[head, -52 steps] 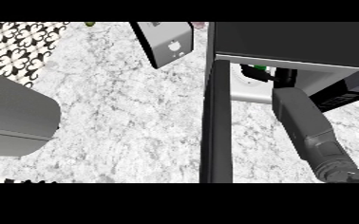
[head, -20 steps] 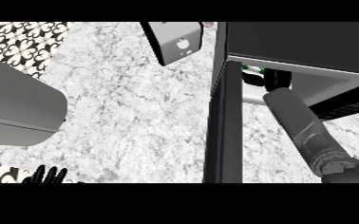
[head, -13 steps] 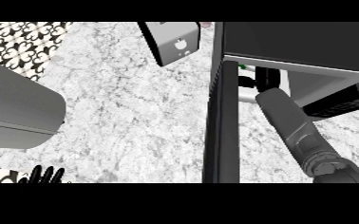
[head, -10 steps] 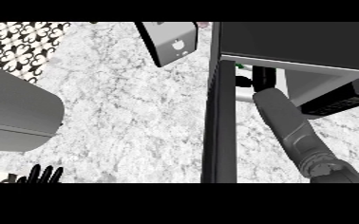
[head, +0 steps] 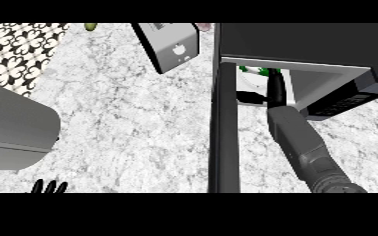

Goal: Pick up the milk, place it into the microwave and close the microwave

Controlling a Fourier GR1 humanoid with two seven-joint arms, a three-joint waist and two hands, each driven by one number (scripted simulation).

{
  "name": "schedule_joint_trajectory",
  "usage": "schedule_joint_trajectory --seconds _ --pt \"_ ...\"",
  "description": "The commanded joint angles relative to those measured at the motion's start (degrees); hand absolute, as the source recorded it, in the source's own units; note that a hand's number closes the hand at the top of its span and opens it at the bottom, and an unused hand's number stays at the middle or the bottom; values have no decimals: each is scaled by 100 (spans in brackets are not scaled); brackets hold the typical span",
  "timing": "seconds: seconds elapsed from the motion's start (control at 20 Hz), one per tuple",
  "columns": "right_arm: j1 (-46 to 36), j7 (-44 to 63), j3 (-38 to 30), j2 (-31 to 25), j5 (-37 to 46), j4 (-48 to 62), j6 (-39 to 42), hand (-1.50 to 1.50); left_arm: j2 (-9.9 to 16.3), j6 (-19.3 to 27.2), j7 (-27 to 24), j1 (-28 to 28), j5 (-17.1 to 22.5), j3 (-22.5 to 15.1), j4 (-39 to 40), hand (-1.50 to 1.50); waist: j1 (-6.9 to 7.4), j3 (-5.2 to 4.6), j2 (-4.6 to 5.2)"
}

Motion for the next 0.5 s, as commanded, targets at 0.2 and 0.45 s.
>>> schedule_joint_trajectory --seconds 0.2,0.45 --pt "773 -984 -311 116 -333 -6 986 -150 10 14 53 304 -31 3 -242 -150 -181 -13 -90" --pt "1217 -1513 -348 196 -378 -81 1253 -150 -91 72 236 491 -45 -160 -510 -150 -290 -19 -134"
